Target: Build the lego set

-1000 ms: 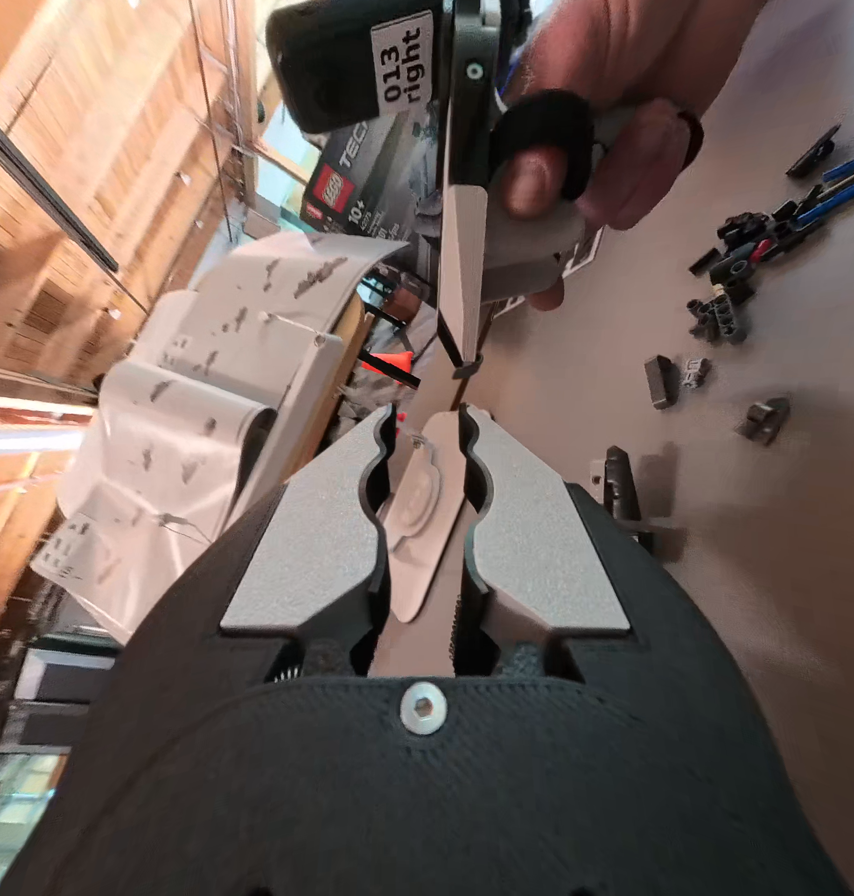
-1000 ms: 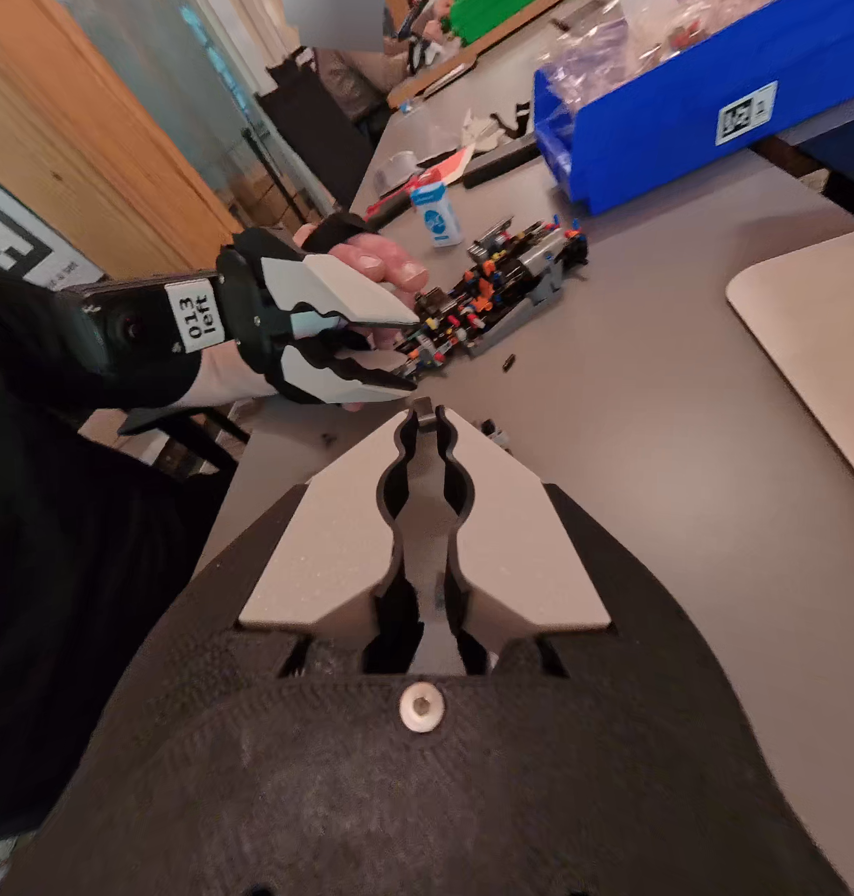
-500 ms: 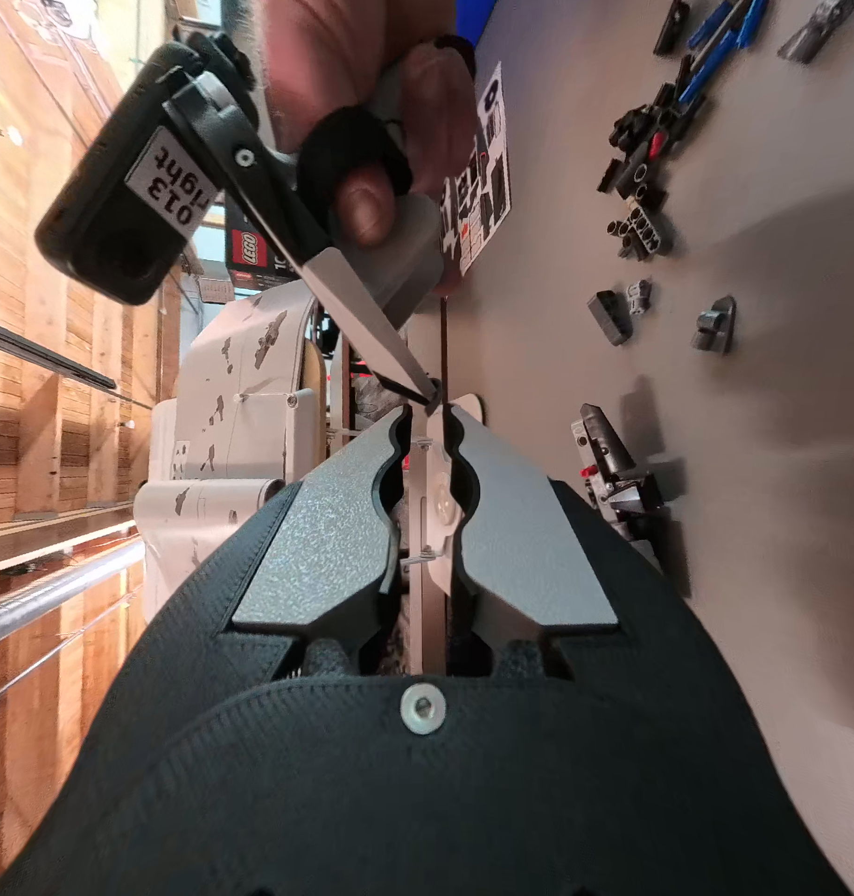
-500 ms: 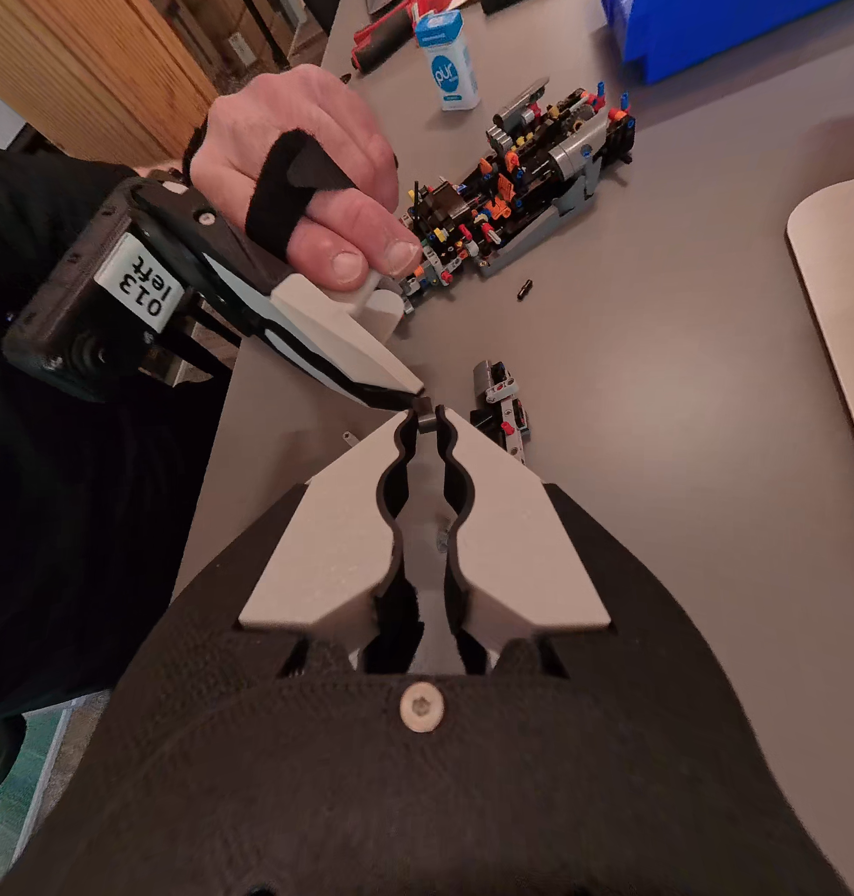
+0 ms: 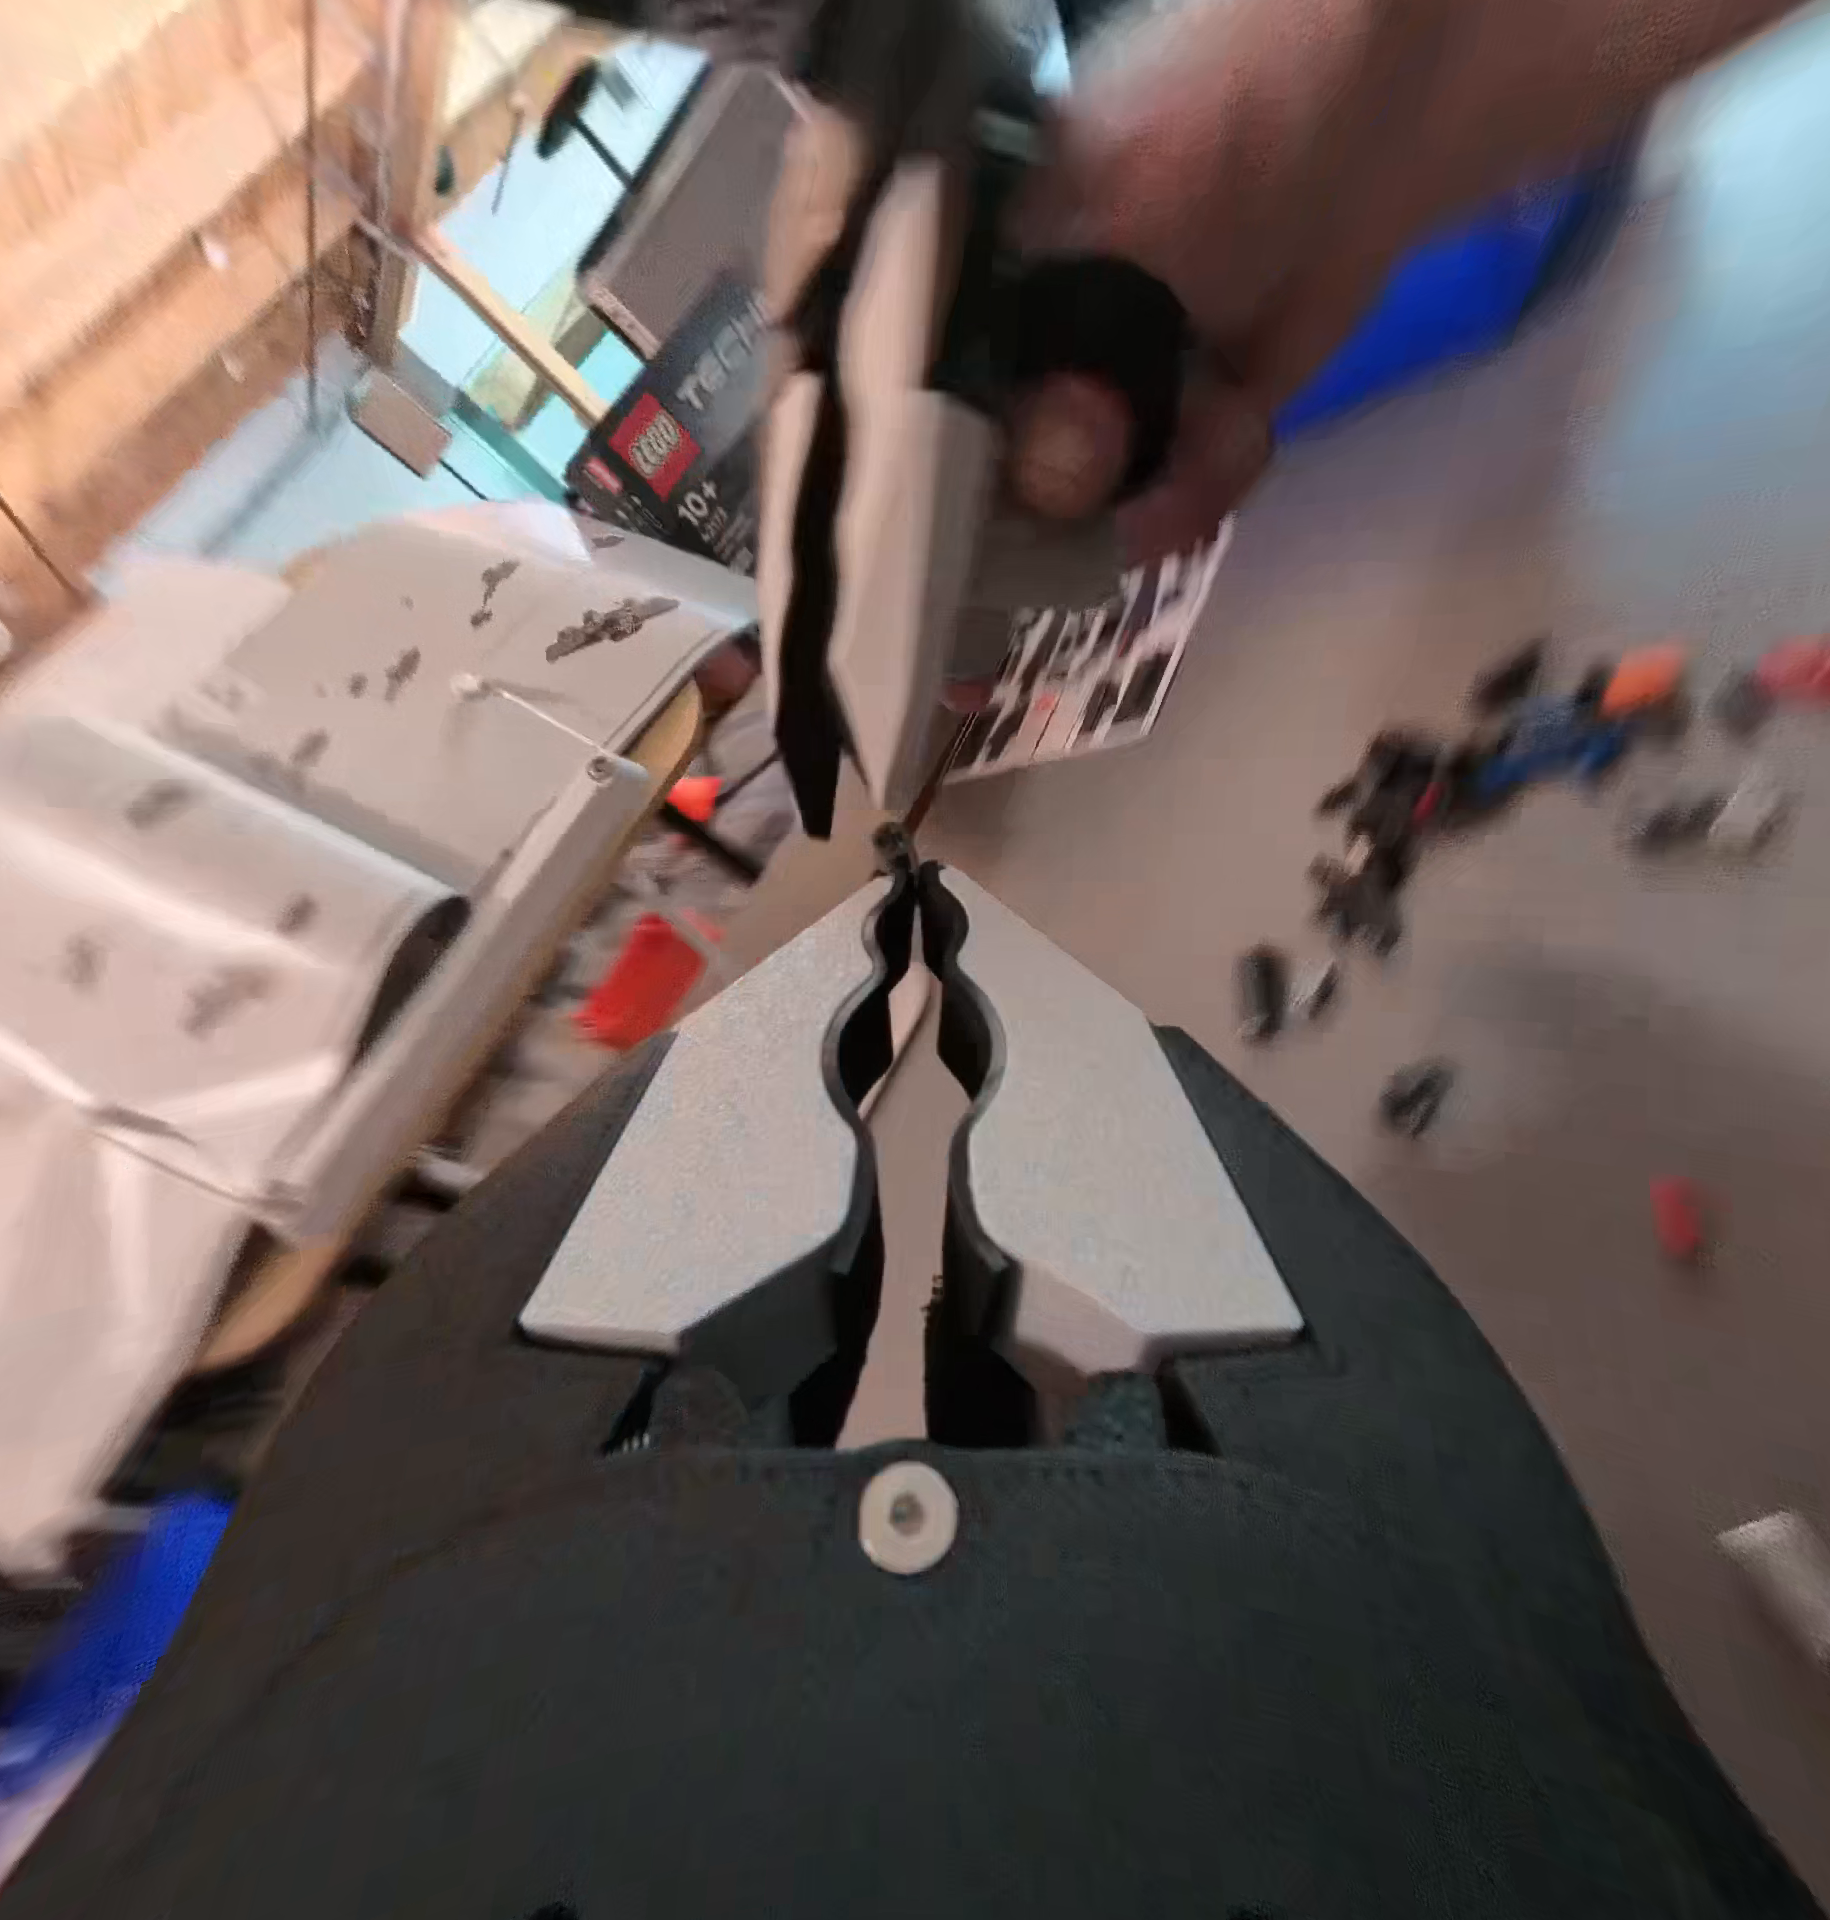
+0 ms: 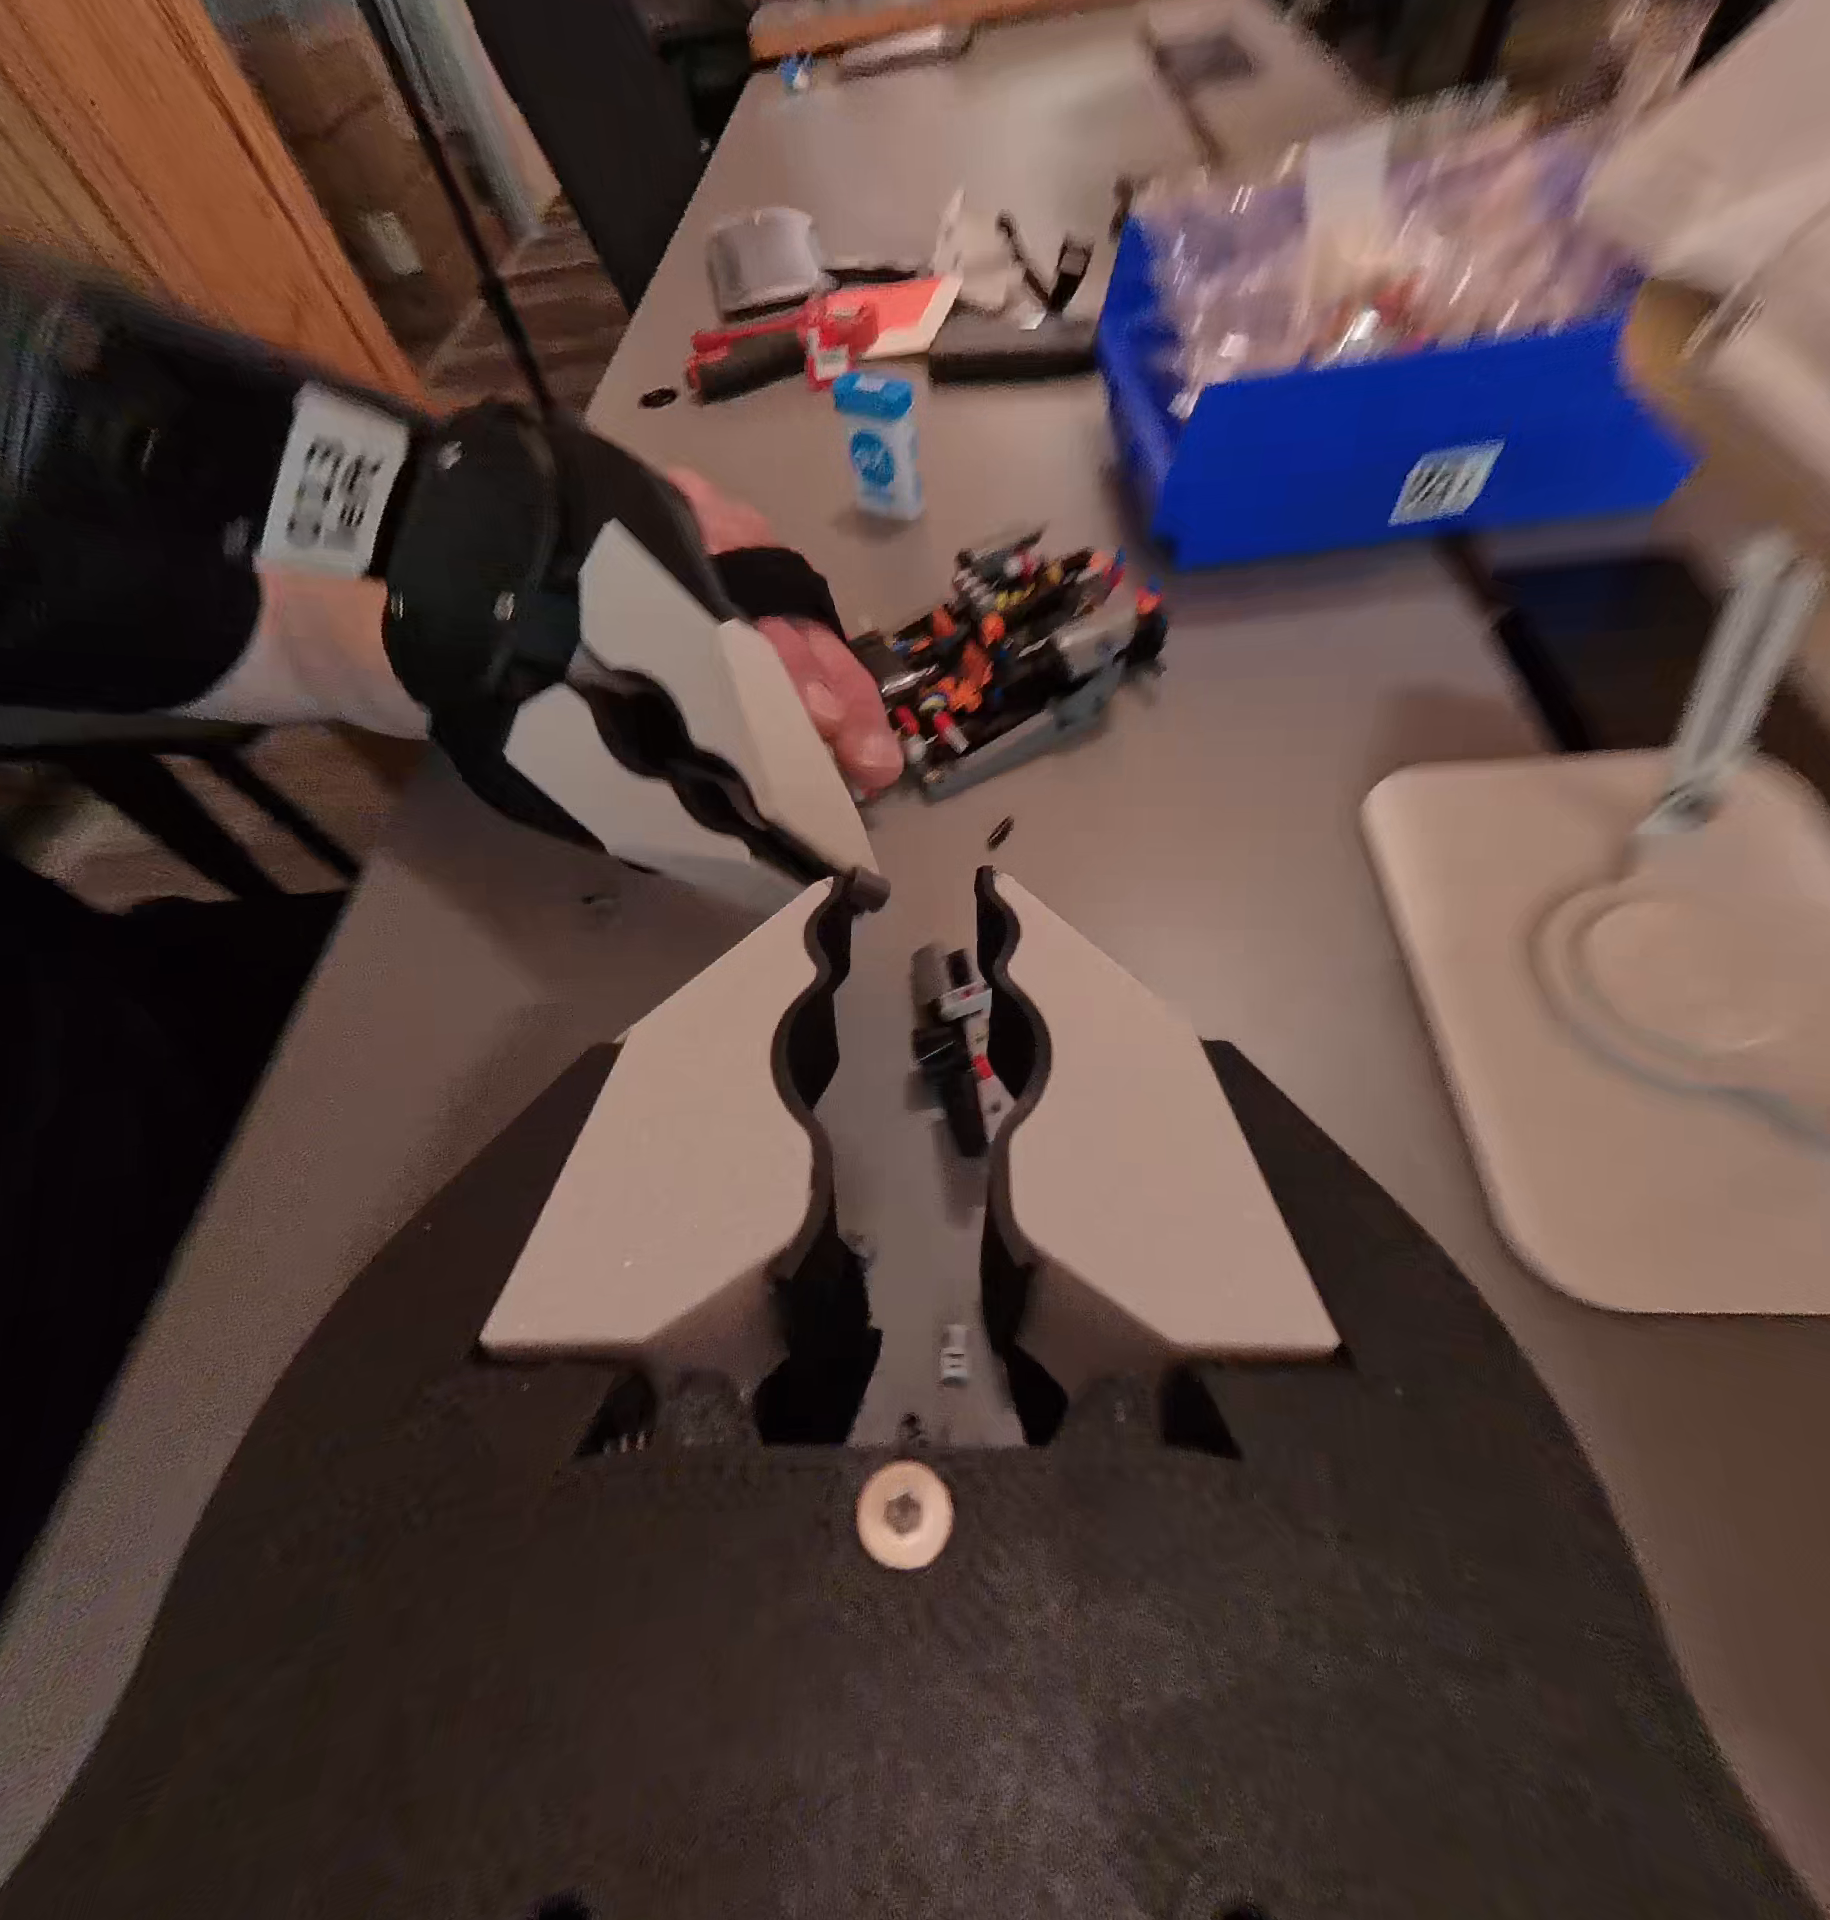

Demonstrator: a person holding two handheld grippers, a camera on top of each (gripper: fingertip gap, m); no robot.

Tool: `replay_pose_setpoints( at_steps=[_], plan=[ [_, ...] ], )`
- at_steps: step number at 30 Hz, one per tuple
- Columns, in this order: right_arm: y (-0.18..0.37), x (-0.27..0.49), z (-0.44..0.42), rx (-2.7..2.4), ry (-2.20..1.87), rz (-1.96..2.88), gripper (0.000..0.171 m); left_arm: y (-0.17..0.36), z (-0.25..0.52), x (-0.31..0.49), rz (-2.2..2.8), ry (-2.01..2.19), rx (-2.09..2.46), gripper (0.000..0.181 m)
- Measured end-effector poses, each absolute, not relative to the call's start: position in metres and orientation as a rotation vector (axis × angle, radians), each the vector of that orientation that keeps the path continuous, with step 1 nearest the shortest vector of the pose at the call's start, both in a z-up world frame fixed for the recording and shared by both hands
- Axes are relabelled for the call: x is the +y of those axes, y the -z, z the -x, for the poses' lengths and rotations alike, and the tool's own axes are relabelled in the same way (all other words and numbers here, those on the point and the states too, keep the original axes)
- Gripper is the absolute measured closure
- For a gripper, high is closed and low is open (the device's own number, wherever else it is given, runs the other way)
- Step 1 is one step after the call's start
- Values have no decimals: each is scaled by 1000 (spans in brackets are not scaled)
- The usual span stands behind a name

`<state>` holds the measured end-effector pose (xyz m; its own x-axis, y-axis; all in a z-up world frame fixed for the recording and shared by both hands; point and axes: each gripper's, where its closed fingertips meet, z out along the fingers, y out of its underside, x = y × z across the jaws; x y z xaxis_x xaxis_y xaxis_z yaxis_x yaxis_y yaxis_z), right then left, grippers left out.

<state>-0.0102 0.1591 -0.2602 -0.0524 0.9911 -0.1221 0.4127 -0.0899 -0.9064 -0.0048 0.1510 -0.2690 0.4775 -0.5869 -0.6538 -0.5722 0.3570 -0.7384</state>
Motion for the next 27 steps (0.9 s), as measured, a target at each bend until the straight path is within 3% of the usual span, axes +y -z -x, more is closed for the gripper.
replay_pose_setpoints(
  at_steps=[6, 10, 18, 27],
  plan=[
    [231, 132, -1, -1554, -622, 1157, 154, 231, -1, 127, 1398, 1015, 754, 181],
    [233, 128, -9, -1622, -121, 910, 154, 227, -6, 120, 1428, 1429, 648, 181],
    [248, 114, -10, -1761, 77, 743, 161, 241, -24, 105, 1497, 1621, 703, 181],
    [265, 100, -17, -1956, -101, 824, 165, 257, -30, 91, 1530, 1734, 792, 181]
  ],
)
